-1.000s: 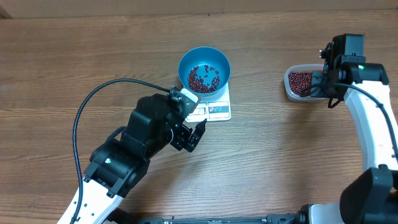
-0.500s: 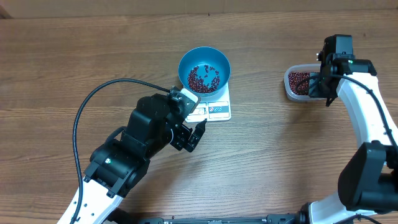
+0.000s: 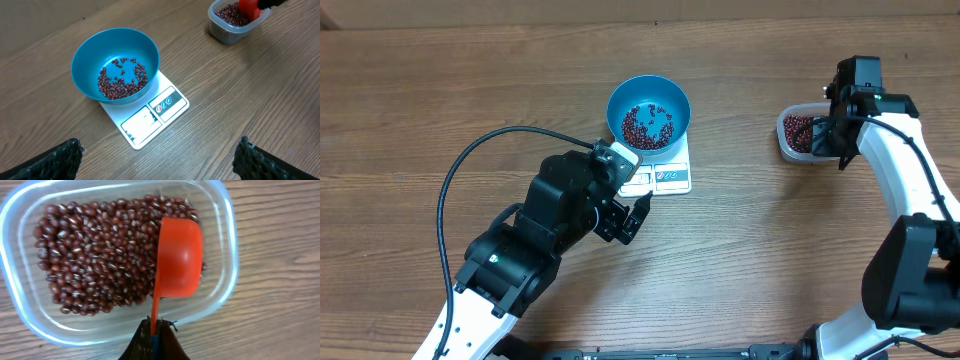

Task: Scoop item into bowl and weigh 150g on scale
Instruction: 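Lower the red scoop into the beans and drag it through with the right gripper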

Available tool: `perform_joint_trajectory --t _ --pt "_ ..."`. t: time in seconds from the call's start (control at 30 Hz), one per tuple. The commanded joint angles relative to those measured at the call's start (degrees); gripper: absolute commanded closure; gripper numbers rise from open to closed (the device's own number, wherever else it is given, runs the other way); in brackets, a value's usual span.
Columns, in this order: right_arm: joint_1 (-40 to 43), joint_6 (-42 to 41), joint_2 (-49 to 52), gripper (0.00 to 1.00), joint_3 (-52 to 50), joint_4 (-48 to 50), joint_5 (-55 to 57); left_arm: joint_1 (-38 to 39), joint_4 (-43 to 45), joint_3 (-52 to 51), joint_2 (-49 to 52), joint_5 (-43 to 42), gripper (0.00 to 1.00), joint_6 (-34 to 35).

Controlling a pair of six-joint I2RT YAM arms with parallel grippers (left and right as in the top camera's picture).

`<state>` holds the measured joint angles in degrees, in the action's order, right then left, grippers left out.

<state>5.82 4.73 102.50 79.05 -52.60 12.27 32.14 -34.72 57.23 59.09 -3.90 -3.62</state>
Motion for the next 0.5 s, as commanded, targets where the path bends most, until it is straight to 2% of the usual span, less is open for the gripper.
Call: perform_joint_trajectory --t 0.0,0.47 --pt "0.0 1.2 0.5 0.96 1.5 0.7 -3.9 -0.3 0.1 -0.5 -0.3 -0.6 0.01 -1.3" --pt "0.2 4.4 0.5 0.96 1.3 0.7 -9.9 -0.3 0.0 -0.5 -0.3 -0.6 0.01 -1.3"
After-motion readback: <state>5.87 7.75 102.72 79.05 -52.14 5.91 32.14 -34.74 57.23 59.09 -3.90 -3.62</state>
